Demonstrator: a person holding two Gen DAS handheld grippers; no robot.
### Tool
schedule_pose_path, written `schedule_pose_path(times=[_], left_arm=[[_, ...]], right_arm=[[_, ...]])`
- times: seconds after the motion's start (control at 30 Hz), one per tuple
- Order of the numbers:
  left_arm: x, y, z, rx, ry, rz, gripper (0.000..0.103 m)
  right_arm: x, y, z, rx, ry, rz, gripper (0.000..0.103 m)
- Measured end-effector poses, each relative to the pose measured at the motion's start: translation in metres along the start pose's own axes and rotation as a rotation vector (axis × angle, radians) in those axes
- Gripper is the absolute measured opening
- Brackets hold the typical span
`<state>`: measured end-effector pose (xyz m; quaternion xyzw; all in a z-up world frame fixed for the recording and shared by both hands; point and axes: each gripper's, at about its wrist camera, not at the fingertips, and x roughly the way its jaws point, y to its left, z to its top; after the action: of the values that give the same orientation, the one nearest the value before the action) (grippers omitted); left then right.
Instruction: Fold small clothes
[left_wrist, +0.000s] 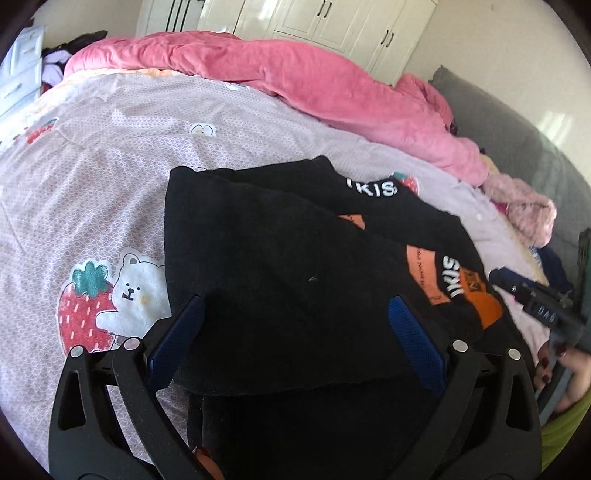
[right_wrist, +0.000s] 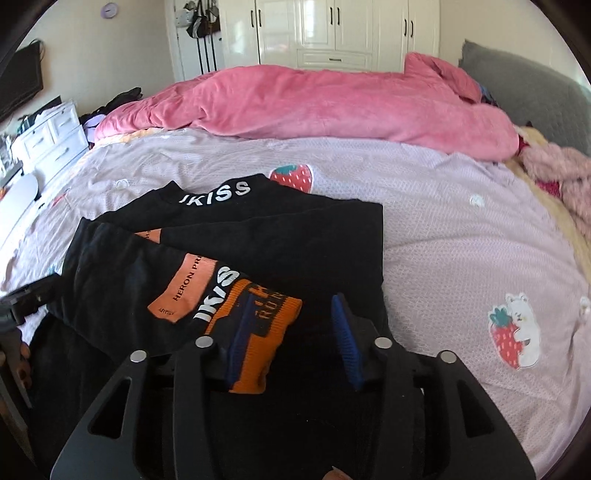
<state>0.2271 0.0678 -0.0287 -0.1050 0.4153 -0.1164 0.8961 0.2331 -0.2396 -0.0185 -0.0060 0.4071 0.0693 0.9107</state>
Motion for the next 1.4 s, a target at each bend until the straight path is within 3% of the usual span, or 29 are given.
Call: schedule_pose_path(times=[0.1,0.23,0.3,0.37,0.47,0.63,0.83,0.93,1.0,1.23,1.4], left_arm=[[0.001,-0.005,-0.002,0.032,0.002,0.029,0.094],[0.000,-0.006,-0.002,0.040,0.003,0.037,0.094],[0.000,-0.005,-0.001,0.036,0.002,0.034,0.094],[0.000,-0.005,-0.001,0.034,0.001,0.032,0.094],[-0.001,-0.005,-0.002,0.030,-0.003,0.028,0.094],[-0.001,-0.006,-0.002,0.036,-0.004,0.024,0.094],[0.003,-0.012,-0.003,0.060,0.001,0.042,0.094],[0.002,-0.012,-0.003,0.057,0.000,0.040,0.094],[0.002,-0.012,-0.003,0.055,-0.002,0.040,0.094],[-0.011,-0.011,-0.002,0.034,-0.037,0.035,0.094],[-0.026,-0.018,-0.001,0.070,-0.086,0.052,0.093]], right_arm=[[0.011,0.002,0.000,-0.002,0.033,0.021,0.056],[0.033,0.004,-0.003,0.026,0.099,0.033,0.056],[0.041,0.004,-0.005,0.061,0.123,0.089,0.024],[0.039,0.009,-0.005,0.053,0.112,0.093,0.013],[0.018,0.015,0.001,0.025,0.023,0.106,0.012],[0.000,0.012,0.015,0.011,-0.057,0.085,0.012],[0.036,0.006,0.000,0.005,0.049,0.011,0.016],[0.036,-0.004,-0.007,0.069,0.048,0.007,0.030],[0.030,-0.007,-0.007,0.087,0.039,-0.001,0.031],[-0.007,0.011,-0.002,0.044,-0.057,0.029,0.041],[-0.009,0.041,-0.002,-0.040,-0.041,0.105,0.042]])
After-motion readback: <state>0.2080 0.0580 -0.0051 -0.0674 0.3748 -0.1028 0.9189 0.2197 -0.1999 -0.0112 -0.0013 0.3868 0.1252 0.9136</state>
